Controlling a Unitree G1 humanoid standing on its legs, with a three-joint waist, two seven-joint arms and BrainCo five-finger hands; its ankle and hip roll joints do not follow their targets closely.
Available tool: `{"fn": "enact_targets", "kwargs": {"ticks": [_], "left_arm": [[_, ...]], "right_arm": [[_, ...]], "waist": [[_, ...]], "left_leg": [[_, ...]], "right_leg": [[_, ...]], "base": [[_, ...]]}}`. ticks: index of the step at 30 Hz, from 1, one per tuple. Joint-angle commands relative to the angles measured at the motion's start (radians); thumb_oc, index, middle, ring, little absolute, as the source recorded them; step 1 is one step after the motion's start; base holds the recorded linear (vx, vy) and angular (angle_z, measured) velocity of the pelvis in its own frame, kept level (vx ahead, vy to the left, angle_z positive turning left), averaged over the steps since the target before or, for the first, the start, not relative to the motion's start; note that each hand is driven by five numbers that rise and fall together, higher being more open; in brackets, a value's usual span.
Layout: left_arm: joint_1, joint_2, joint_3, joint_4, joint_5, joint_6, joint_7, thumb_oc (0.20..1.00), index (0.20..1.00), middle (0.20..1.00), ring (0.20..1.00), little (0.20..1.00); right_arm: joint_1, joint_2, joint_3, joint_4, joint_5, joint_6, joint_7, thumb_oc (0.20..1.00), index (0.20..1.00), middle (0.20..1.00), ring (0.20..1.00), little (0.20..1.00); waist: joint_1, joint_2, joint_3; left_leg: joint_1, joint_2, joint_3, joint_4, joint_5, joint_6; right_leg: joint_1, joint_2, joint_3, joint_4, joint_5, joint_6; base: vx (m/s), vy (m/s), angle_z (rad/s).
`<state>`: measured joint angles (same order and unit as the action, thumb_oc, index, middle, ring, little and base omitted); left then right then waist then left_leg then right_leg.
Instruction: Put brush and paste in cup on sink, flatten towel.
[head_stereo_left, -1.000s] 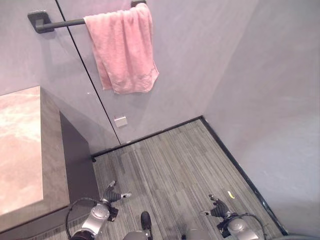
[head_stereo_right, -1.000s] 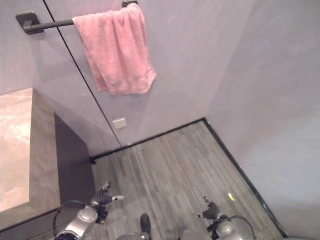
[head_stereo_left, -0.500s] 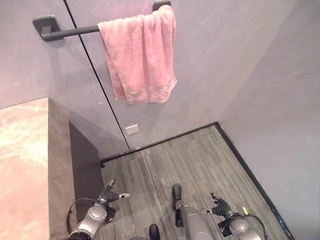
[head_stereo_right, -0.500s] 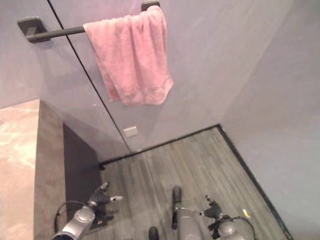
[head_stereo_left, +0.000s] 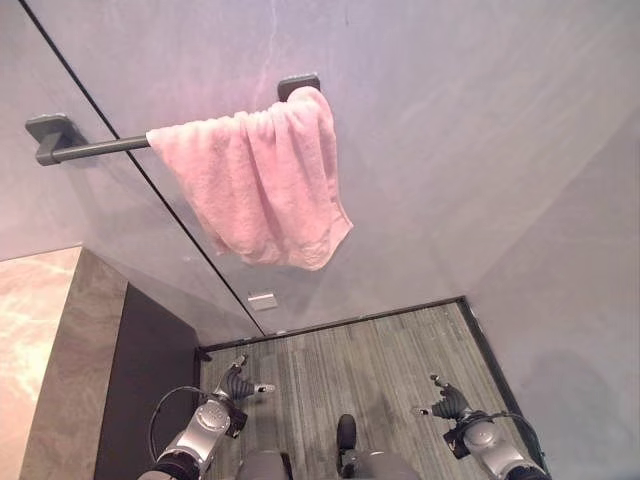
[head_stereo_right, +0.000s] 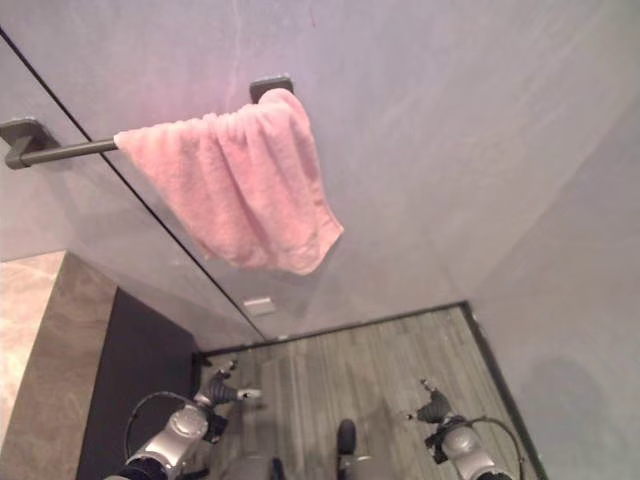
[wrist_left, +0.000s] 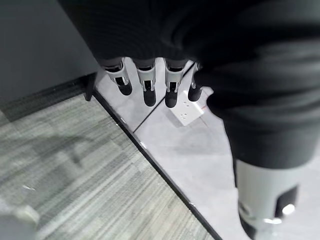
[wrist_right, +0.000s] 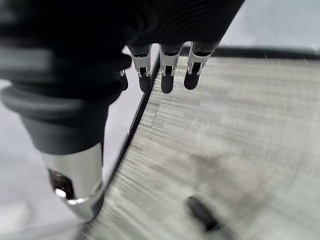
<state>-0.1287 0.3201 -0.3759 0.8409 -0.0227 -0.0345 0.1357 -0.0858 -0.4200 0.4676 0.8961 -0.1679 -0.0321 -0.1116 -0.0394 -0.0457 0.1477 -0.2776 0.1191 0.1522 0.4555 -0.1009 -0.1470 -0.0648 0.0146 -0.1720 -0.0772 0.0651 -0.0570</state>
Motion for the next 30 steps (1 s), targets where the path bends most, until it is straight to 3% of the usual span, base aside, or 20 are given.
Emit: {"fn": "enact_targets", "kwargs": {"ticks": [1, 3, 4, 9, 13, 16, 18, 19, 21, 23, 24, 26, 27, 30], "left_arm": [[-0.016, 0.031, -0.008, -0.014, 0.002, -0.034, 0.033, 1.0, 1.0, 1.0, 1.0, 1.0], [-0.013, 0.031, -0.004, 0.002, -0.003, -0.035, 0.038, 1.0, 1.0, 1.0, 1.0, 1.0], [-0.008, 0.031, 0.005, 0.015, -0.012, -0.036, 0.044, 1.0, 1.0, 1.0, 1.0, 1.0], [0.004, 0.047, -0.004, 0.004, 0.013, -0.042, 0.035, 1.0, 1.0, 1.0, 1.0, 1.0], [0.03, 0.074, 0.005, -0.027, 0.036, -0.043, 0.037, 1.0, 1.0, 1.0, 1.0, 1.0], [0.06, 0.096, 0.039, -0.032, 0.035, -0.043, 0.036, 1.0, 1.0, 1.0, 1.0, 1.0], [0.08, 0.113, 0.057, -0.05, 0.032, -0.042, 0.03, 1.0, 1.0, 1.0, 1.0, 1.0], [0.125, 0.14, 0.086, -0.08, 0.035, -0.041, 0.01, 1.0, 1.0, 1.0, 1.0, 1.0], [0.135, 0.15, 0.1, -0.084, 0.033, -0.042, 0.005, 1.0, 1.0, 1.0, 1.0, 1.0], [0.154, 0.179, 0.132, -0.116, 0.023, -0.045, -0.005, 1.0, 1.0, 1.0, 1.0, 1.0], [0.163, 0.189, 0.137, -0.132, 0.026, -0.043, -0.008, 1.0, 1.0, 1.0, 1.0, 1.0], [0.172, 0.193, 0.152, -0.159, 0.02, -0.045, -0.013, 1.0, 1.0, 1.0, 1.0, 1.0], [0.181, 0.216, 0.181, -0.193, 0.024, -0.056, -0.013, 1.0, 1.0, 1.0, 1.0, 1.0], [0.185, 0.234, 0.205, -0.225, 0.012, -0.063, -0.011, 1.0, 1.0, 1.0, 1.0, 1.0]], "right_arm": [[0.026, -0.044, 0.0, 0.015, -0.114, -0.009, -0.028, 1.0, 1.0, 1.0, 1.0, 1.0], [0.026, -0.034, 0.01, 0.046, -0.135, -0.006, -0.029, 1.0, 1.0, 1.0, 1.0, 1.0], [0.027, -0.025, 0.017, 0.044, -0.141, -0.007, -0.014, 1.0, 1.0, 1.0, 1.0, 1.0], [0.04, -0.001, -0.013, 0.06, -0.11, -0.008, -0.004, 1.0, 1.0, 1.0, 1.0, 1.0], [0.033, 0.009, -0.035, 0.056, -0.08, -0.014, 0.0, 1.0, 1.0, 1.0, 1.0, 1.0], [0.024, 0.005, -0.065, 0.022, -0.036, -0.023, -0.006, 1.0, 1.0, 1.0, 1.0, 1.0], [0.021, 0.002, -0.095, -0.009, 0.034, -0.031, 0.005, 1.0, 1.0, 1.0, 1.0, 1.0], [0.038, -0.017, -0.156, -0.079, 0.168, -0.049, 0.022, 1.0, 1.0, 1.0, 1.0, 1.0], [0.04, -0.026, -0.179, -0.101, 0.21, -0.056, 0.02, 1.0, 1.0, 1.0, 1.0, 1.0], [0.051, -0.049, -0.223, -0.169, 0.255, -0.065, 0.024, 1.0, 1.0, 1.0, 1.0, 1.0], [0.05, -0.065, -0.238, -0.201, 0.268, -0.071, 0.027, 1.0, 1.0, 1.0, 1.0, 1.0], [0.055, -0.071, -0.251, -0.219, 0.275, -0.072, 0.03, 1.0, 1.0, 1.0, 1.0, 1.0], [0.035, -0.097, -0.267, -0.276, 0.31, -0.085, 0.031, 1.0, 1.0, 1.0, 1.0, 1.0], [0.017, -0.124, -0.284, -0.303, 0.322, -0.091, 0.027, 1.0, 1.0, 1.0, 1.0, 1.0]], "waist": [[0.019, 0.017, 0.005], [0.019, 0.031, 0.004], [0.017, 0.041, 0.004], [-0.002, 0.058, -0.027], [0.008, 0.058, -0.032], [0.016, 0.056, -0.029], [0.015, 0.061, -0.021], [0.009, 0.059, -0.032], [0.01, 0.054, -0.034], [0.021, 0.039, -0.029], [0.017, 0.034, -0.028], [0.024, 0.026, -0.028], [0.04, 0.016, -0.032], [0.046, 0.015, -0.032]], "left_leg": [[0.034, 0.013, 0.003, -0.232, 0.18, 0.059], [0.052, 0.046, -0.009, -0.319, 0.222, 0.039], [0.092, 0.041, -0.041, -0.358, 0.225, 0.037], [0.131, -0.017, -0.005, -0.347, 0.159, 0.063], [0.165, -0.07, 0.027, -0.331, 0.098, 0.1], [0.186, -0.091, 0.031, -0.34, 0.084, 0.124], [0.204, -0.094, 0.033, -0.359, 0.088, 0.134], [0.227, -0.107, 0.018, -0.378, 0.103, 0.133], [0.239, -0.108, 0.018, -0.39, 0.11, 0.13], [0.246, -0.106, 0.01, -0.391, 0.105, 0.124], [0.252, -0.103, -0.009, -0.399, 0.101, 0.122], [0.254, -0.103, -0.011, -0.408, 0.105, 0.119], [0.254, -0.097, -0.006, -0.405, 0.104, 0.109], [0.251, -0.096, -0.011, -0.405, 0.108, 0.103]], "right_leg": [[-0.006, -0.066, 0.066, 0.158, -0.047, 0.135], [0.007, -0.068, 0.079, 0.168, -0.063, 0.142], [0.009, -0.075, 0.111, 0.197, -0.079, 0.153], [0.012, -0.138, 0.153, 0.223, -0.053, 0.188], [0.005, -0.19, 0.18, 0.246, 0.018, 0.218], [-0.032, -0.211, 0.197, 0.322, 0.094, 0.221], [-0.062, -0.2, 0.185, 0.377, 0.102, 0.213], [-0.082, -0.123, 0.186, 0.354, 0.046, 0.201], [-0.092, -0.105, 0.181, 0.32, 0.037, 0.2], [-0.097, -0.126, 0.09, 0.246, 0.044, 0.212], [-0.086, -0.105, 0.118, 0.251, 0.015, 0.207], [-0.082, -0.1, 0.12, 0.241, 0.014, 0.202], [-0.069, -0.108, 0.085, 0.226, 0.009, 0.201], [-0.065, -0.101, 0.092, 0.214, 0.003, 0.193]], "base": [[0.29, 0.177, -0.13], [0.3, 0.275, -0.36], [0.3, 0.394, -0.83], [0.17, 0.359, -0.52], [0.07, 0.275, -0.15], [0.04, 0.244, -0.04], [0.06, 0.246, 0.05], [0.1, 0.188, 0.08], [0.09, 0.081, 0.03], [0.08, -0.074, 0.24], [0.06, -0.125, 0.31], [0.06, -0.105, 0.49], [0.05, -0.113, 0.54], [0.05, -0.127, 0.04]]}}
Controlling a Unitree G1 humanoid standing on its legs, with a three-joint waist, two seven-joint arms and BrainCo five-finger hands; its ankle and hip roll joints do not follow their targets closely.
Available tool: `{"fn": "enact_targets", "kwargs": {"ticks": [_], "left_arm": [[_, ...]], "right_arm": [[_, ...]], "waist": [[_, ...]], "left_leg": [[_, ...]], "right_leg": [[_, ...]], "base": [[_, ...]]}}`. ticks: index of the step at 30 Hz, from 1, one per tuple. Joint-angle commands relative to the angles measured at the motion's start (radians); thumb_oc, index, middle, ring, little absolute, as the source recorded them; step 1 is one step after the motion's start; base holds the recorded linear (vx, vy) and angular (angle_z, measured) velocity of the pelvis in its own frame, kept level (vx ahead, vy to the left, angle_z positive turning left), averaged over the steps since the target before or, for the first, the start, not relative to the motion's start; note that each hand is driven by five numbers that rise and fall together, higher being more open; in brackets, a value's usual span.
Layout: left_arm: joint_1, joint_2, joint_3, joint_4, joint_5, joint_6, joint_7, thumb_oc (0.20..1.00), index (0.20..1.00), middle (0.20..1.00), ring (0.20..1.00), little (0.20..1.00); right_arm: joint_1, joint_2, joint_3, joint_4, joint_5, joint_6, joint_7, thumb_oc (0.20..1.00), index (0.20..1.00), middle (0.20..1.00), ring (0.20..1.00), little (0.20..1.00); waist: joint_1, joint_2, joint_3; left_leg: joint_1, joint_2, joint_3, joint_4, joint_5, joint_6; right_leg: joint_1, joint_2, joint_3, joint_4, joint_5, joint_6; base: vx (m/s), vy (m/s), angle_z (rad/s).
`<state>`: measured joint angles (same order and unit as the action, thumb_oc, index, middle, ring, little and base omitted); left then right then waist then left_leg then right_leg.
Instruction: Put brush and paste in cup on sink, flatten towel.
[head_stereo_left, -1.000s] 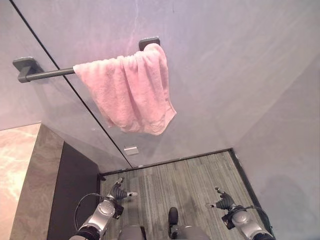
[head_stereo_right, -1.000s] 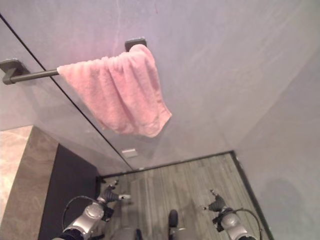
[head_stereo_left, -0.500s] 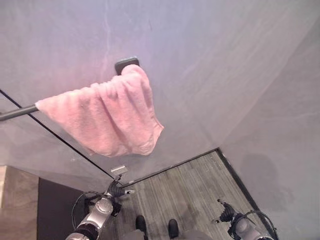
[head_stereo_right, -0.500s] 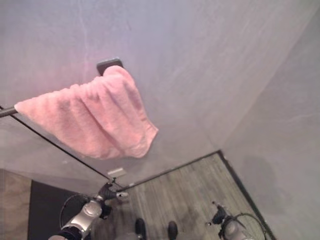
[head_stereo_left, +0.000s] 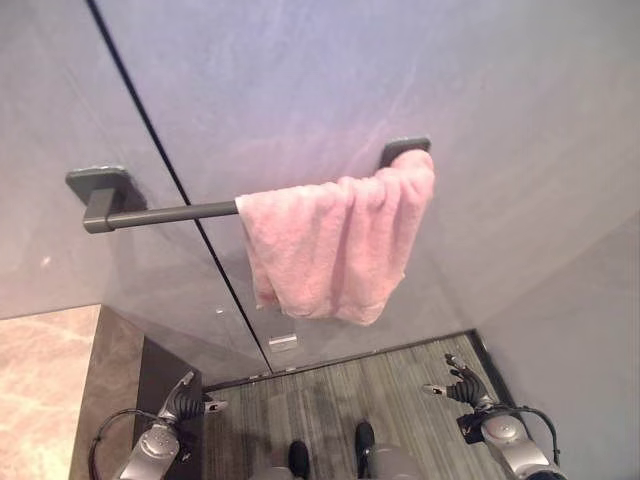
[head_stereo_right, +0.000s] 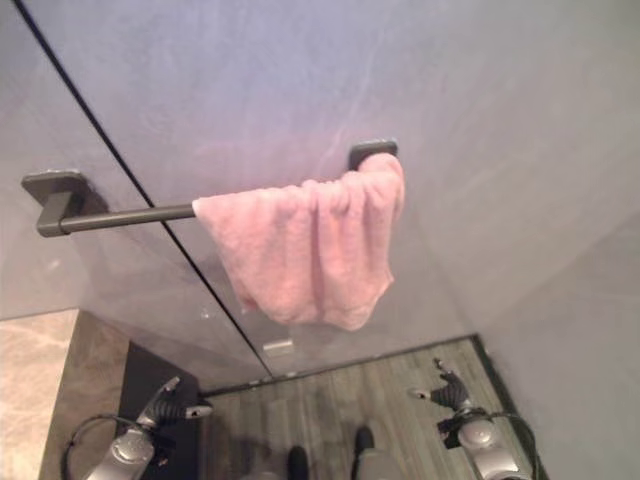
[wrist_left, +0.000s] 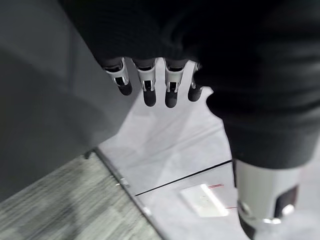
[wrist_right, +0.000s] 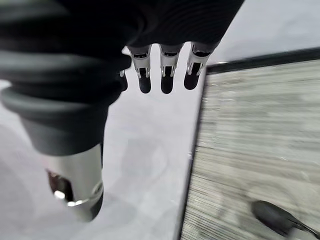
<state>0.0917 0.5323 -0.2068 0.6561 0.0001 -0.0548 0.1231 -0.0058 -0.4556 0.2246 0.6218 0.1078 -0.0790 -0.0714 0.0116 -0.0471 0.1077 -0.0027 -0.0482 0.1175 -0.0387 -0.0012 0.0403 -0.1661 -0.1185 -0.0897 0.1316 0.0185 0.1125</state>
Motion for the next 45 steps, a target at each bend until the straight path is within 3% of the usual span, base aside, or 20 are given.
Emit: {"fn": "enact_targets", "kwargs": {"ticks": [1, 6, 7, 8, 9, 10, 11, 12, 13, 18, 19, 22, 28, 34, 40, 43, 45], "left_arm": [[-0.027, 0.027, 0.05, -0.063, -0.026, -0.044, -0.003, 1.0, 1.0, 1.0, 1.0, 1.0], [-0.065, 0.057, 0.057, -0.171, -0.046, -0.065, -0.006, 1.0, 1.0, 1.0, 1.0, 1.0], [-0.096, 0.073, 0.048, -0.199, -0.063, -0.07, -0.002, 1.0, 1.0, 1.0, 1.0, 1.0], [-0.116, 0.084, 0.051, -0.221, -0.069, -0.071, 0.002, 1.0, 1.0, 1.0, 1.0, 1.0], [-0.117, 0.084, 0.051, -0.222, -0.069, -0.069, 0.002, 1.0, 1.0, 1.0, 1.0, 1.0], [-0.135, 0.118, 0.046, -0.262, -0.071, -0.082, -0.001, 1.0, 1.0, 1.0, 1.0, 1.0], [-0.135, 0.119, 0.046, -0.263, -0.071, -0.082, -0.002, 1.0, 1.0, 1.0, 1.0, 1.0], [-0.144, 0.168, 0.048, -0.293, -0.072, -0.095, 0.006, 1.0, 1.0, 1.0, 1.0, 1.0], [-0.142, 0.179, 0.053, -0.304, -0.085, -0.094, 0.0, 1.0, 1.0, 1.0, 1.0, 1.0], [-0.141, 0.233, 0.042, -0.346, -0.104, -0.114, -0.051, 1.0, 1.0, 1.0, 1.0, 1.0], [-0.175, 0.274, 0.021, -0.352, -0.115, -0.121, -0.073, 1.0, 1.0, 1.0, 1.0, 1.0], [-0.205, 0.325, 0.001, -0.367, -0.128, -0.135, -0.082, 1.0, 1.0, 1.0, 1.0, 1.0], [-0.307, 0.349, -0.079, -0.412, -0.226, -0.163, -0.106, 1.0, 1.0, 1.0, 1.0, 1.0], [-0.373, 0.346, -0.175, -0.46, -0.305, -0.173, -0.152, 1.0, 1.0, 1.0, 1.0, 1.0], [-0.412, 0.327, -0.235, -0.49, -0.3, -0.175, -0.161, 1.0, 1.0, 1.0, 1.0, 1.0], [-0.457, 0.209, -0.303, -0.474, -0.277, -0.163, -0.143, 1.0, 1.0, 1.0, 1.0, 1.0], [-0.458, 0.195, -0.307, -0.47, -0.27, -0.16, -0.141, 1.0, 1.0, 1.0, 1.0, 1.0]], "right_arm": [[-0.067, -0.104, -0.046, -0.066, 0.046, -0.044, -0.006, 1.0, 1.0, 1.0, 1.0, 1.0], [-0.045, -0.166, -0.095, -0.191, 0.049, -0.055, -0.004, 1.0, 1.0, 1.0, 1.0, 1.0], [-0.061, -0.181, -0.104, -0.2, 0.036, -0.053, -0.022, 1.0, 1.0, 1.0, 1.0, 1.0], [-0.062, -0.19, -0.116, -0.213, 0.023, -0.051, -0.036, 1.0, 1.0, 1.0, 1.0, 1.0], [-0.062, -0.19, -0.117, -0.214, 0.023, -0.05, -0.036, 1.0, 1.0, 1.0, 1.0, 1.0], [-0.073, -0.194, -0.123, -0.234, 0.049, -0.051, -0.045, 1.0, 1.0, 1.0, 1.0, 1.0], [-0.073, -0.193, -0.124, -0.234, 0.05, -0.051, -0.045, 1.0, 1.0, 1.0, 1.0, 1.0], [-0.108, -0.204, -0.107, -0.231, 0.101, -0.059, -0.025, 1.0, 1.0, 1.0, 1.0, 1.0], [-0.114, -0.21, -0.104, -0.233, 0.111, -0.057, -0.01, 1.0, 1.0, 1.0, 1.0, 1.0], [-0.149, -0.235, -0.067, -0.197, 0.22, -0.059, 0.086, 1.0, 1.0, 1.0, 1.0, 1.0], [-0.189, -0.264, -0.03, -0.176, 0.236, -0.044, 0.119, 1.0, 1.0, 1.0, 1.0, 1.0], [-0.237, -0.304, 0.008, -0.182, 0.267, -0.042, 0.14, 1.0, 1.0, 1.0, 1.0, 1.0], [-0.34, -0.316, 0.078, -0.17, 0.33, -0.047, 0.153, 1.0, 1.0, 1.0, 1.0, 1.0], [-0.429, -0.304, 0.179, -0.16, 0.395, -0.039, 0.192, 1.0, 1.0, 1.0, 1.0, 1.0], [-0.464, -0.283, 0.236, -0.176, 0.434, -0.036, 0.211, 1.0, 1.0, 1.0, 1.0, 1.0], [-0.493, -0.242, 0.298, -0.209, 0.479, -0.022, 0.23, 1.0, 1.0, 1.0, 1.0, 1.0], [-0.495, -0.236, 0.303, -0.213, 0.48, -0.02, 0.229, 1.0, 1.0, 1.0, 1.0, 1.0]], "waist": [[-0.001, 0.017, 0.011], [-0.002, 0.025, 0.028], [-0.005, 0.028, 0.041], [-0.017, 0.025, 0.042], [-0.018, 0.025, 0.042], [-0.015, 0.017, 0.034], [-0.014, 0.015, 0.034], [0.003, 0.02, 0.028], [0.005, 0.024, 0.026], [0.013, 0.032, 0.001], [0.019, 0.028, -0.006], [0.027, 0.024, -0.005], [0.03, 0.025, -0.007], [0.039, 0.0, -0.007], [0.044, -0.018, -0.004], [0.038, -0.039, -0.006], [0.037, -0.041, -0.006]], "left_leg": [[-0.025, 0.074, 0.019, 0.087, 0.011, -0.088], [-0.072, 0.077, 0.0, 0.152, 0.022, -0.123], [-0.12, 0.091, 0.007, 0.218, 0.053, -0.147], [-0.13, 0.129, 0.056, 0.198, 0.071, -0.152], [-0.129, 0.129, 0.055, 0.197, 0.072, -0.153], [-0.139, 0.174, 0.058, 0.13, 0.084, -0.154], [-0.137, 0.173, 0.058, 0.126, 0.085, -0.154], [-0.146, 0.205, -0.039, 0.08, 0.122, -0.17], [-0.136, 0.208, -0.063, 0.081, 0.128, -0.174], [-0.073, 0.181, -0.057, 0.049, 0.084, -0.164], [-0.06, 0.16, -0.037, 0.046, 0.068, -0.153], [-0.055, 0.141, -0.014, 0.057, 0.046, -0.14], [-0.057, 0.119, 0.001, 0.047, 0.037, -0.132], [-0.051, 0.135, 0.015, 0.031, 0.041, -0.136], [-0.038, 0.157, 0.025, 0.006, 0.057, -0.147], [-0.014, 0.182, 0.025, -0.035, 0.08, -0.162], [-0.012, 0.186, 0.025, -0.038, 0.083, -0.164]], "right_leg": [[0.038, 0.036, 0.012, 0.0, 0.046, 0.02], [0.059, 0.031, -0.027, -0.031, 0.026, 0.0], [0.072, 0.02, -0.059, -0.04, 0.027, -0.006], [0.075, 0.01, -0.075, -0.04, 0.027, -0.002], [0.076, 0.01, -0.076, -0.04, 0.026, -0.002], [0.089, -0.005, -0.082, -0.048, 0.021, 0.005], [0.091, -0.006, -0.081, -0.049, 0.021, 0.005], [0.093, -0.015, -0.064, -0.04, 0.015, 0.012], [0.09, -0.018, -0.057, -0.033, 0.015, 0.013], [0.106, -0.044, -0.023, -0.017, 0.01, 0.03], [0.109, -0.07, -0.01, -0.016, 0.022, 0.043], [0.11, -0.098, 0.007, -0.025, 0.038, 0.057], [0.106, -0.129, 0.02, -0.068, 0.079, 0.074], [0.109, -0.117, 0.022, -0.109, 0.091, 0.077], [0.108, -0.1, 0.023, -0.122, 0.09, 0.075], [0.114, -0.071, 0.014, -0.133, 0.086, 0.071], [0.114, -0.067, 0.014, -0.135, 0.085, 0.069]], "base": [[0.1, -0.182, 0.1], [0.04, -0.142, 0.3], [-0.03, -0.106, 0.53], [-0.02, -0.058, 0.68], [0.04, 0.05, 1.15], [0.06, 0.054, 1.06], [0.15, 0.135, 0.68], [0.13, 0.119, -0.01], [0.12, 0.117, -0.2], [0.13, 0.19, -0.42], [0.06, 0.143, -0.32], [0.06, 0.168, -0.29], [0.02, 0.091, -0.05], [0.01, -0.024, -0.1], [0.02, -0.046, -0.08], [0.05, -0.087, -0.06], [0.03, -0.063, -0.05]]}}
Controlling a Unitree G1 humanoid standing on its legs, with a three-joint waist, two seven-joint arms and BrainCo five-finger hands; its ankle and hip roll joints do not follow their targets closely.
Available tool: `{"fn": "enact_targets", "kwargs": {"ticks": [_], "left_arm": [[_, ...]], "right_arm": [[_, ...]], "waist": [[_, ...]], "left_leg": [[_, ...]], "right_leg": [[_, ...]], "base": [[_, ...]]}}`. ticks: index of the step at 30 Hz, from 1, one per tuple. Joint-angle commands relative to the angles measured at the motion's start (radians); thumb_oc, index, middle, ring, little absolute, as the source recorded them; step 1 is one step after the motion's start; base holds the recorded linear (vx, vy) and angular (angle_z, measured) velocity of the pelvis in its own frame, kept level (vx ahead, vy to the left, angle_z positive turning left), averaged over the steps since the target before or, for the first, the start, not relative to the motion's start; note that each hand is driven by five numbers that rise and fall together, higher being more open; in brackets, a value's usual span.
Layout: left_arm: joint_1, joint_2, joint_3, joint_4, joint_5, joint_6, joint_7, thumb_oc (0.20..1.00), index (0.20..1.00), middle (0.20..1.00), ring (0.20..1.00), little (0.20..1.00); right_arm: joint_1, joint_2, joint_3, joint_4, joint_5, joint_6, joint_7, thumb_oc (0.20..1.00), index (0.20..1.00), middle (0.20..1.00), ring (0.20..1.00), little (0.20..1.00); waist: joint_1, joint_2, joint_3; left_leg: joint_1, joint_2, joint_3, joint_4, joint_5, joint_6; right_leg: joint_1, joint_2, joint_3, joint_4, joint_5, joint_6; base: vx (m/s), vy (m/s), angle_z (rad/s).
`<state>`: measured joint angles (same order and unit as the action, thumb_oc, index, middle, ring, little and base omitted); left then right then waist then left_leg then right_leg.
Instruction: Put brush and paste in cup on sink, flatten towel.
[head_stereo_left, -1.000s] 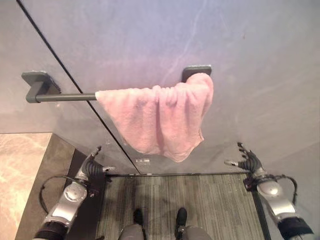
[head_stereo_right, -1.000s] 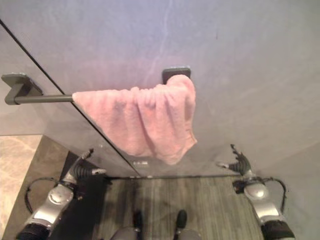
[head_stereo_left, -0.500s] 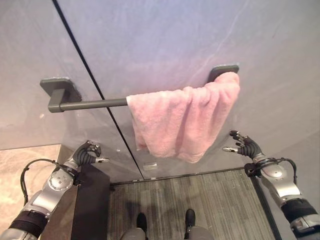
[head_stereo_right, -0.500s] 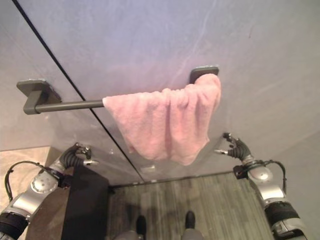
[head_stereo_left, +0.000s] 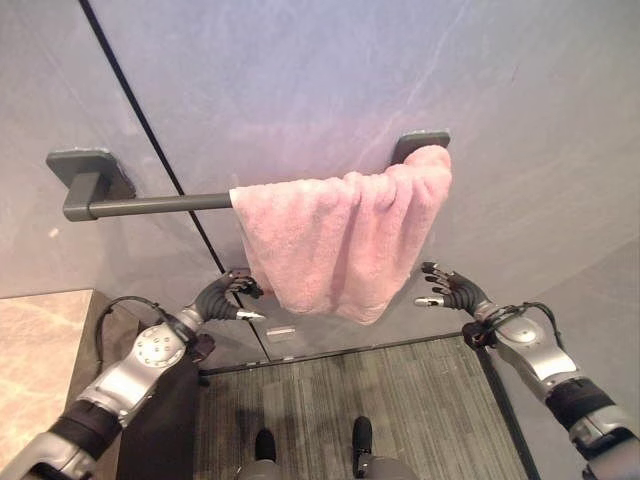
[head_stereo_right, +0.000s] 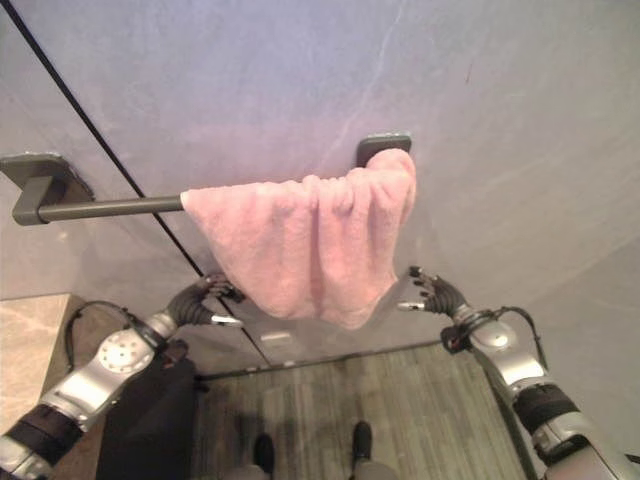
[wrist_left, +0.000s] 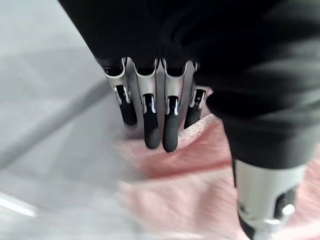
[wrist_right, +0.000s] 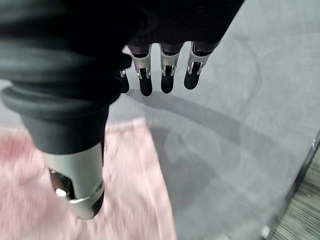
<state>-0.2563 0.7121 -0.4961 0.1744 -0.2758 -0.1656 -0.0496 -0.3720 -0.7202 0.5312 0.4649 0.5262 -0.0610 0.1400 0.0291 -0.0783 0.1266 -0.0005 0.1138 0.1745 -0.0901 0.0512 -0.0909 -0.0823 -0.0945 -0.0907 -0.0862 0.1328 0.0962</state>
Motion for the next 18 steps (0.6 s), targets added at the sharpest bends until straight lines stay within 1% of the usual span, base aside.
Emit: {"fn": "enact_targets", "kwargs": {"ticks": [1, 2, 3, 4, 5, 14, 15, 16, 17, 18], "left_arm": [[-0.118, -0.012, -0.025, 0.015, 0.013, -0.044, 0.04, 1.0, 1.0, 1.0, 1.0, 1.0], [-0.123, -0.025, -0.03, 0.019, 0.016, -0.041, 0.042, 1.0, 1.0, 1.0, 1.0, 1.0], [-0.134, -0.04, -0.037, 0.022, 0.022, -0.038, 0.047, 1.0, 1.0, 1.0, 1.0, 1.0], [-0.134, -0.04, -0.037, 0.022, 0.022, -0.038, 0.047, 1.0, 1.0, 1.0, 1.0, 1.0], [-0.141, -0.053, -0.042, 0.02, 0.026, -0.034, 0.054, 1.0, 1.0, 1.0, 1.0, 1.0], [-0.161, -0.09, -0.065, 0.021, 0.042, -0.023, 0.069, 1.0, 1.0, 1.0, 1.0, 1.0], [-0.161, -0.091, -0.065, 0.024, 0.046, -0.022, 0.071, 1.0, 1.0, 1.0, 1.0, 1.0], [-0.166, -0.097, -0.072, 0.033, 0.05, -0.019, 0.071, 1.0, 1.0, 1.0, 1.0, 1.0], [-0.166, -0.097, -0.072, 0.033, 0.05, -0.019, 0.071, 1.0, 1.0, 1.0, 1.0, 1.0], [-0.166, -0.101, -0.072, 0.04, 0.05, -0.017, 0.071, 0.335, 0.335, 0.335, 0.335, 0.335]], "right_arm": [[-0.14, 0.048, 0.008, -0.065, 0.074, -0.035, 0.021, 0.915, 0.915, 0.915, 0.915, 0.915], [-0.149, 0.056, 0.018, -0.07, 0.076, -0.033, 0.022, 0.683, 0.683, 0.683, 0.683, 0.683], [-0.164, 0.07, 0.025, -0.066, 0.069, -0.031, 0.012, 0.906, 0.906, 0.906, 0.906, 0.906], [-0.165, 0.07, 0.025, -0.066, 0.069, -0.031, 0.012, 1.0, 1.0, 1.0, 1.0, 1.0], [-0.176, 0.092, 0.031, -0.069, 0.061, -0.029, 0.001, 1.0, 1.0, 1.0, 1.0, 1.0], [-0.224, 0.153, 0.078, -0.087, 0.088, -0.021, 0.004, 1.0, 1.0, 1.0, 1.0, 1.0], [-0.229, 0.158, 0.08, -0.085, 0.089, -0.019, 0.0, 0.583, 0.583, 0.583, 0.583, 0.583], [-0.24, 0.17, 0.089, -0.083, 0.088, -0.017, 0.0, 0.2, 0.2, 0.2, 0.2, 0.2], [-0.241, 0.17, 0.089, -0.082, 0.088, -0.017, 0.0, 0.2, 0.2, 0.2, 0.2, 0.2], [-0.239, 0.178, 0.087, -0.077, 0.088, -0.016, -0.003, 0.2, 0.2, 0.2, 0.2, 0.2]], "waist": [[0.018, -0.015, -0.025], [0.017, -0.017, -0.025], [0.016, -0.02, -0.025], [0.016, -0.02, -0.025], [0.014, -0.023, -0.026], [0.019, -0.035, -0.028], [0.019, -0.036, -0.029], [0.02, -0.039, -0.032], [0.02, -0.039, -0.031], [0.019, -0.04, -0.033]], "left_leg": [[-0.012, 0.033, -0.03, 0.009, 0.037, -0.037], [-0.012, 0.036, -0.032, 0.005, 0.04, -0.041], [-0.012, 0.042, -0.032, 0.003, 0.042, -0.044], [-0.013, 0.042, -0.032, 0.003, 0.042, -0.044], [-0.013, 0.046, -0.031, 0.003, 0.043, -0.045], [-0.004, 0.051, -0.024, 0.003, 0.034, -0.042], [-0.002, 0.051, -0.021, 0.003, 0.032, -0.041], [0.0, 0.051, -0.018, 0.003, 0.03, -0.041], [0.0, 0.051, -0.018, 0.003, 0.03, -0.041], [0.001, 0.051, -0.016, 0.003, 0.029, -0.041]], "right_leg": [[0.031, -0.083, 0.014, 0.083, -0.03, 0.084], [0.029, -0.078, 0.013, 0.083, -0.031, 0.083], [0.028, -0.075, 0.009, 0.08, -0.029, 0.082], [0.028, -0.074, 0.009, 0.08, -0.029, 0.081], [0.027, -0.069, 0.01, 0.079, -0.028, 0.081], [0.038, -0.062, 0.017, 0.056, -0.02, 0.084], [0.039, -0.062, 0.018, 0.053, -0.019, 0.085], [0.041, -0.062, 0.02, 0.05, -0.016, 0.086], [0.041, -0.062, 0.02, 0.049, -0.016, 0.086], [0.042, -0.062, 0.022, 0.048, -0.014, 0.086]], "base": [[0.01, -0.054, -0.06], [0.02, -0.078, -0.04], [0.01, -0.042, -0.01], [0.02, -0.046, -0.01], [0.0, 0.0, 0.0], [0.0, -0.007, 0.0], [0.0, 0.0, 0.0], [0.0, 0.0, 0.0], [0.0, 0.0, 0.0], [0.0, 0.0, 0.0]]}}
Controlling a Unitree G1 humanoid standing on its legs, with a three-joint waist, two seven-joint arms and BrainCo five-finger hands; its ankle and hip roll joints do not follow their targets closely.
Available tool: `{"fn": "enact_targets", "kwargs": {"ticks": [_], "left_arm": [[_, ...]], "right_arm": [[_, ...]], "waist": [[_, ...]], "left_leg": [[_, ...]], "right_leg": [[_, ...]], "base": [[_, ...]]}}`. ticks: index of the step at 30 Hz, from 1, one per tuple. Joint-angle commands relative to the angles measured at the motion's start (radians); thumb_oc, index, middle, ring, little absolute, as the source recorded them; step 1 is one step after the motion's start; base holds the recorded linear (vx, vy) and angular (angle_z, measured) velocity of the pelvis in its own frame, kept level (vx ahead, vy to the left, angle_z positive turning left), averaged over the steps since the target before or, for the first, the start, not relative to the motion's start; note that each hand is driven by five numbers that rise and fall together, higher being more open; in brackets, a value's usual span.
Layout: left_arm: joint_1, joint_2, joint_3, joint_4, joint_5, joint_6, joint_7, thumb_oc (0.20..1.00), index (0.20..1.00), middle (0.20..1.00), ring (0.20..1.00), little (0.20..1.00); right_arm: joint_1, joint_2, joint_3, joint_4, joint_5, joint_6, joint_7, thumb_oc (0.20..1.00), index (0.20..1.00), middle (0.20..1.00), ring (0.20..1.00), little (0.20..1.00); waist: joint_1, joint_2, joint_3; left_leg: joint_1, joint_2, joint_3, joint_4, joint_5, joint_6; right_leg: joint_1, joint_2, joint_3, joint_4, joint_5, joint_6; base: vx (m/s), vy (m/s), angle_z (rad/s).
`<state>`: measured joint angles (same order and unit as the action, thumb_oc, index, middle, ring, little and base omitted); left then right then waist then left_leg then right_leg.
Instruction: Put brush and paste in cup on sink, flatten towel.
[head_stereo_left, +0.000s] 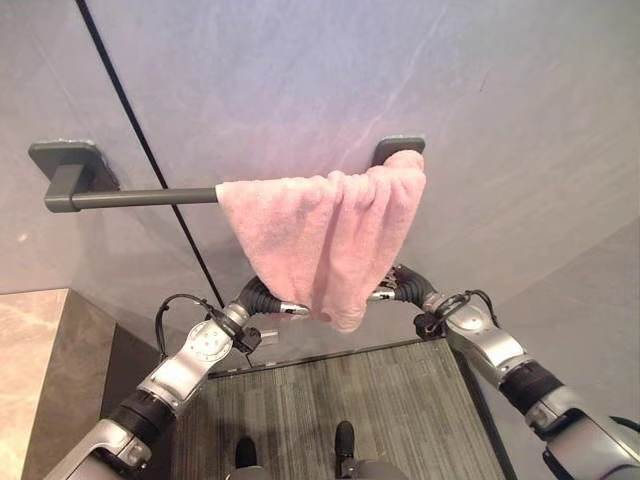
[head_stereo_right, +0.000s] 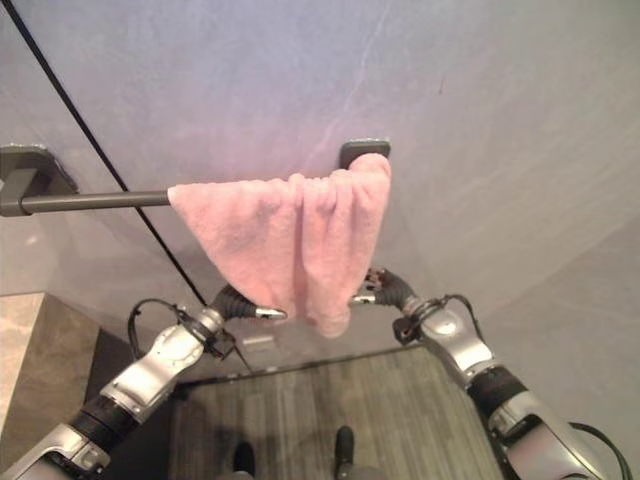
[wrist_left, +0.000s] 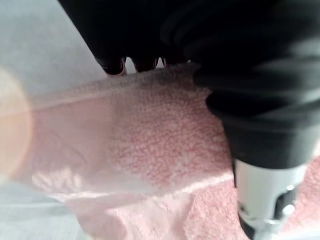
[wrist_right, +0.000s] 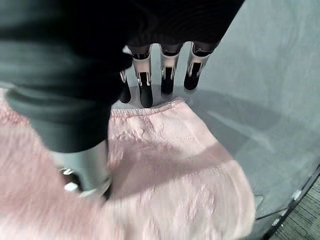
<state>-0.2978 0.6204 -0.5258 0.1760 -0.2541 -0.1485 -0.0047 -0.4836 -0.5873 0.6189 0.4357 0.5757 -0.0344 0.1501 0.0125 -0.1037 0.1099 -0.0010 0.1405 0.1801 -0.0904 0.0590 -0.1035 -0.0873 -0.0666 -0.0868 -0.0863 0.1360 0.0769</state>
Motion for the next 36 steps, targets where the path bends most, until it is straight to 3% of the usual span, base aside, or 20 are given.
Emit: {"fn": "enact_targets", "kwargs": {"ticks": [1, 6, 11, 13, 15, 18, 19, 22, 25, 26, 28, 29, 30, 31, 32, 33, 36], "left_arm": [[-0.124, -0.021, -0.048, 0.051, 0.023, -0.027, 0.024, 0.2, 0.2, 0.2, 0.2, 0.2], [-0.099, -0.044, -0.031, 0.072, 0.029, -0.015, 0.031, 0.2, 0.2, 0.2, 0.2, 0.2], [-0.041, -0.03, 0.025, 0.049, 0.041, -0.006, 0.035, 0.2, 0.2, 0.2, 0.2, 0.2], [-0.008, 0.004, 0.082, -0.029, 0.047, -0.012, 0.039, 0.2, 0.2, 0.2, 0.2, 0.2], [0.104, 0.064, 0.228, -0.233, 0.022, -0.04, 0.049, 0.2, 0.2, 0.2, 0.2, 0.2], [0.178, 0.084, 0.316, -0.326, 0.023, -0.054, 0.055, 0.2, 0.2, 0.2, 0.2, 0.2], [0.244, 0.07, 0.401, -0.388, 0.017, -0.07, 0.079, 0.2, 0.2, 0.2, 0.2, 0.2], [0.36, -0.015, 0.488, -0.372, 0.011, -0.08, 0.13, 0.2, 0.2, 0.2, 0.2, 0.2], [0.417, -0.033, 0.498, -0.339, 0.02, -0.076, 0.131, 0.2, 0.2, 0.2, 0.2, 0.2], [0.422, -0.057, 0.439, -0.232, -0.002, -0.046, 0.127, 0.2, 0.2, 0.2, 0.2, 0.2], [0.399, -0.055, 0.409, -0.16, 0.019, -0.04, 0.137, 0.2, 0.2, 0.2, 0.2, 0.2], [0.354, -0.021, 0.387, -0.173, 0.089, -0.039, 0.173, 0.2, 0.2, 0.2, 0.2, 0.2], [0.351, -0.008, 0.389, -0.224, 0.054, -0.053, 0.161, 0.2, 0.2, 0.2, 0.2, 0.2], [0.372, 0.007, 0.389, -0.274, 0.03, -0.064, 0.134, 0.2, 0.2, 0.2, 0.2, 0.2], [0.385, 0.015, 0.377, -0.274, 0.054, -0.058, 0.128, 0.2, 0.2, 0.2, 0.2, 0.2], [0.386, 0.029, 0.382, -0.267, 0.097, -0.046, 0.148, 0.2, 0.2, 0.2, 0.2, 0.2], [0.402, 0.012, 0.381, -0.271, 0.028, -0.045, 0.128, 0.2, 0.2, 0.2, 0.2, 0.2]], "right_arm": [[-0.126, 0.06, -0.002, -0.048, 0.035, -0.04, -0.019, 0.2, 0.2, 0.2, 0.2, 0.2], [-0.071, 0.1, -0.037, -0.052, 0.026, -0.037, -0.036, 0.2, 0.2, 0.2, 0.2, 0.2], [0.021, 0.077, -0.11, -0.136, 0.008, -0.049, -0.042, 0.2, 0.2, 0.2, 0.2, 0.2], [0.076, 0.036, -0.165, -0.248, -0.022, -0.06, -0.045, 0.2, 0.2, 0.2, 0.2, 0.2], [0.215, 0.002, -0.26, -0.462, 0.016, -0.097, -0.017, 0.2, 0.2, 0.2, 0.2, 0.2], [0.286, -0.008, -0.308, -0.584, 0.019, -0.105, -0.002, 0.2, 0.2, 0.2, 0.2, 0.2], [0.342, 0.014, -0.331, -0.647, 0.062, -0.119, 0.014, 0.2, 0.2, 0.2, 0.2, 0.2], [0.39, 0.085, -0.301, -0.684, 0.069, -0.121, 0.007, 0.2, 0.2, 0.2, 0.2, 0.2], [0.369, 0.119, -0.247, -0.637, 0.019, -0.115, 0.005, 0.2, 0.2, 0.2, 0.2, 0.2], [0.327, 0.176, -0.18, -0.496, -0.002, -0.097, -0.037, 0.2, 0.2, 0.2, 0.2, 0.2], [0.285, 0.202, -0.152, -0.433, -0.034, -0.091, -0.072, 0.2, 0.2, 0.2, 0.2, 0.2], [0.254, 0.267, -0.15, -0.427, 0.065, -0.102, -0.136, 0.2, 0.2, 0.2, 0.2, 0.2], [0.234, 0.258, -0.152, -0.461, 0.081, -0.115, -0.107, 0.2, 0.2, 0.2, 0.2, 0.2], [0.254, 0.206, -0.159, -0.574, -0.001, -0.137, -0.091, 0.2, 0.2, 0.2, 0.2, 0.2], [0.27, 0.202, -0.168, -0.569, 0.011, -0.13, -0.091, 0.2, 0.2, 0.2, 0.2, 0.2], [0.272, 0.188, -0.185, -0.574, -0.028, -0.125, -0.151, 0.2, 0.2, 0.2, 0.2, 0.2], [0.321, 0.155, -0.208, -0.687, -0.014, -0.143, -0.102, 0.2, 0.2, 0.2, 0.2, 0.2]], "waist": [[0.032, -0.016, -0.02], [0.026, -0.018, -0.035], [0.017, -0.019, -0.051], [0.011, -0.018, -0.059], [0.009, -0.023, -0.074], [0.008, -0.023, -0.083], [0.016, -0.025, -0.088], [0.04, -0.026, -0.089], [0.058, -0.023, -0.085], [0.083, -0.016, -0.079], [0.093, -0.013, -0.074], [0.104, -0.002, -0.068], [0.105, -0.002, -0.062], [0.098, -0.004, -0.064], [0.095, -0.005, -0.067], [0.095, -0.006, -0.068], [0.083, -0.007, -0.068]], "left_leg": [[0.006, 0.025, -0.015, 0.003, 0.018, -0.027], [0.023, 0.026, -0.009, 0.003, 0.011, -0.022], [0.037, 0.029, -0.005, 0.003, 0.007, -0.022], [0.039, 0.03, -0.003, 0.003, 0.005, -0.024], [0.037, 0.036, -0.005, 0.003, 0.015, -0.027], [0.044, 0.038, -0.01, 0.003, 0.007, -0.03], [0.037, 0.036, -0.016, 0.003, 0.016, -0.032], [0.035, 0.035, -0.031, 0.003, 0.01, -0.036], [0.032, 0.032, -0.041, 0.003, 0.01, -0.033], [0.031, 0.028, -0.048, 0.003, 0.015, -0.027], [0.032, 0.027, -0.049, 0.003, 0.015, -0.024], [0.029, 0.024, -0.051, 0.003, 0.015, -0.019], [0.027, 0.021, -0.051, 0.003, 0.015, -0.018], [0.024, 0.019, -0.05, 0.003, 0.013, -0.018], [0.023, 0.018, -0.052, 0.003, 0.012, -0.017], [0.012, 0.013, -0.05, 0.003, 0.02, -0.014], [0.013, 0.01, -0.037, 0.003, 0.011, -0.014]], "right_leg": [[0.048, -0.09, 0.022, 0.045, -0.013, 0.108], [0.052, -0.088, 0.034, 0.053, -0.014, 0.108], [0.061, -0.086, 0.036, 0.059, -0.014, 0.109], [0.062, -0.086, 0.039, 0.058, -0.011, 0.112], [0.057, -0.089, 0.038, 0.064, -0.008, 0.115], [0.068, -0.089, 0.032, 0.064, -0.017, 0.118], [0.067, -0.091, 0.025, 0.067, -0.012, 0.117], [0.083, -0.096, 0.006, 0.06, -0.02, 0.117], [0.09, -0.1, -0.004, 0.052, -0.019, 0.117], [0.093, -0.105, -0.007, 0.047, -0.012, 0.115], [0.096, -0.106, -0.006, 0.044, -0.009, 0.116], [0.094, -0.11, -0.006, 0.042, -0.004, 0.118], [0.091, -0.113, -0.006, 0.043, -0.002, 0.12], [0.088, -0.118, -0.005, 0.037, 0.004, 0.125], [0.091, -0.121, -0.007, 0.033, 0.006, 0.124], [0.082, -0.127, -0.007, 0.025, 0.023, 0.124], [0.078, -0.134, 0.002, 0.007, 0.033, 0.134]], "base": [[0.0, 0.0, 0.0], [0.01, 0.004, -0.06], [0.01, 0.002, -0.05], [0.0, 0.0, -0.03], [-0.04, -0.006, -0.05], [0.01, 0.003, 0.02], [-0.03, -0.001, 0.05], [-0.01, 0.0, 0.02], [-0.04, 0.015, 0.13], [-0.04, 0.015, 0.25], [-0.07, 0.031, 0.16], [-0.09, 0.053, 0.06], [-0.09, 0.067, 0.05], [-0.05, 0.048, 0.04], [-0.08, 0.054, 0.1], [-0.06, 0.031, 0.12], [-0.04, 0.038, 0.02]]}}
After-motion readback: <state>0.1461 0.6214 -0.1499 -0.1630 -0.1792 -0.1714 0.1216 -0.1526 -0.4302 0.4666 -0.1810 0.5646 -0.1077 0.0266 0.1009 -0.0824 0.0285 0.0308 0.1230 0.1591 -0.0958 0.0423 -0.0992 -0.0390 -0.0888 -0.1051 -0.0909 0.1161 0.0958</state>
